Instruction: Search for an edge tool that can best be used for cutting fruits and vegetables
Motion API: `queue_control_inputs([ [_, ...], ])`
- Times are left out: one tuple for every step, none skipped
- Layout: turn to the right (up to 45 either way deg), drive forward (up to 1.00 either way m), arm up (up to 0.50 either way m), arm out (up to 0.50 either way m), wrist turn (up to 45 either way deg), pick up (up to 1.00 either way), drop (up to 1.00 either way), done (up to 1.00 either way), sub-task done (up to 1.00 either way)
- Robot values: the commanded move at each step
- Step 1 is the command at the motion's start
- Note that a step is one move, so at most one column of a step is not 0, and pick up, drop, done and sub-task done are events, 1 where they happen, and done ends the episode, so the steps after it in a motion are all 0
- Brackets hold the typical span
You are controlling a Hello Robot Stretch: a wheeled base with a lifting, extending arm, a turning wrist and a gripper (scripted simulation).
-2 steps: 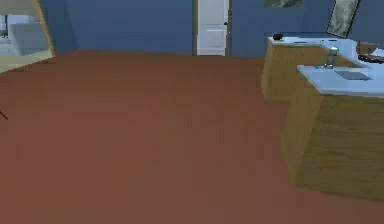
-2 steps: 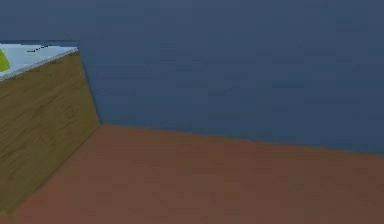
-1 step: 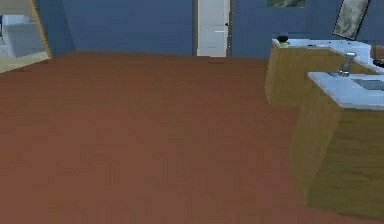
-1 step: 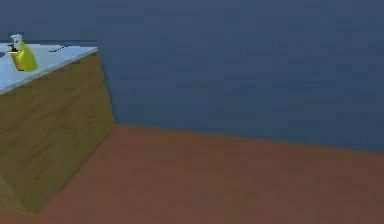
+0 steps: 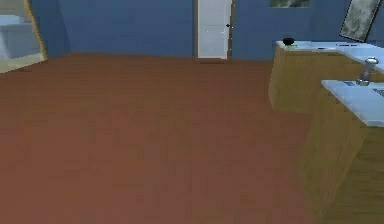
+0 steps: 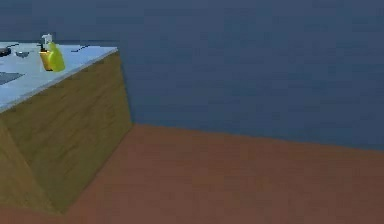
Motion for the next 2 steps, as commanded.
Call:
queue_control_inputs([
  [15.0,0.00,0.00,0.00,0.0,0.00,0.00,0.00,0.00],
  [0.0,1.00,0.00,0.00,0.0,0.00,0.00,0.00,0.00],
])
